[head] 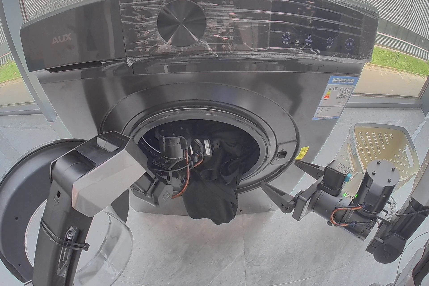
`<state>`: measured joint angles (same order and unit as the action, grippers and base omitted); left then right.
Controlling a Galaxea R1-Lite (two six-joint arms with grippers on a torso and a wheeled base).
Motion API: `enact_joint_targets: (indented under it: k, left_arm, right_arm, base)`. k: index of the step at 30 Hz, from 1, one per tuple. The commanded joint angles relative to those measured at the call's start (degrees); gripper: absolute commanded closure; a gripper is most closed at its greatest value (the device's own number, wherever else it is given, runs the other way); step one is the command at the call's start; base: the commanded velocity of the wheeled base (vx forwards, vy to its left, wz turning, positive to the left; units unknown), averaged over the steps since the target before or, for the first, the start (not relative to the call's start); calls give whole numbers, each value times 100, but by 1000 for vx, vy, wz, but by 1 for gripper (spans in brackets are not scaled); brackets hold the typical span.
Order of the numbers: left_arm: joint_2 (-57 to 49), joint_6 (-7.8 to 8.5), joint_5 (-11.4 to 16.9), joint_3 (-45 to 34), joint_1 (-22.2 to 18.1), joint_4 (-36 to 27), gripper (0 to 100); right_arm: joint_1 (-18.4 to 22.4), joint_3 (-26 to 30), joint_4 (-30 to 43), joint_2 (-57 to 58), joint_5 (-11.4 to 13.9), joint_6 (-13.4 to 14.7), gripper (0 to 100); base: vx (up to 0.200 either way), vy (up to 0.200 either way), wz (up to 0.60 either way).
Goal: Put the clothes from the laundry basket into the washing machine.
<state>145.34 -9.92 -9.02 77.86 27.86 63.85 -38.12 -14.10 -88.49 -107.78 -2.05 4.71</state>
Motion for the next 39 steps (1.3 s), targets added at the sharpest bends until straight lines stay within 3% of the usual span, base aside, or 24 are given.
enact_joint_targets:
  k: [1, 5, 10, 15, 31, 32, 39]
  left_arm:
    - [-937, 52, 208, -1106, 238, -541, 0]
    - [-1209, 52, 533, -1511, 405, -752, 0]
    - [-1174, 69, 612, -1678, 546, -734, 0]
    - [-1104, 69, 867, -1897, 633, -752, 0]
    - [-410, 140, 876, -1493, 563, -523, 0]
    - [-383, 131, 876, -1476, 563, -488, 100]
    - [-348, 131, 814, -1317, 554, -383, 100]
  right_arm:
    - [-11, 4, -1, 11, -6, 4, 0]
    - [-11, 22, -1, 11, -6, 4, 0]
    - [-20, 22, -1, 11, -6, 4, 0]
    - [-29, 22, -1, 2, 3, 4, 0]
    - [-99, 4, -1, 29, 3, 4, 0]
    - [-99, -5, -1, 20, 11, 4, 0]
    - [-99, -5, -1, 29, 3, -5, 0]
  base:
    - [0, 0, 0]
    - [0, 0, 0]
    - [0, 0, 0]
    - [0, 0, 0]
    - [0, 0, 0]
    - [0, 0, 0]
    - [0, 0, 0]
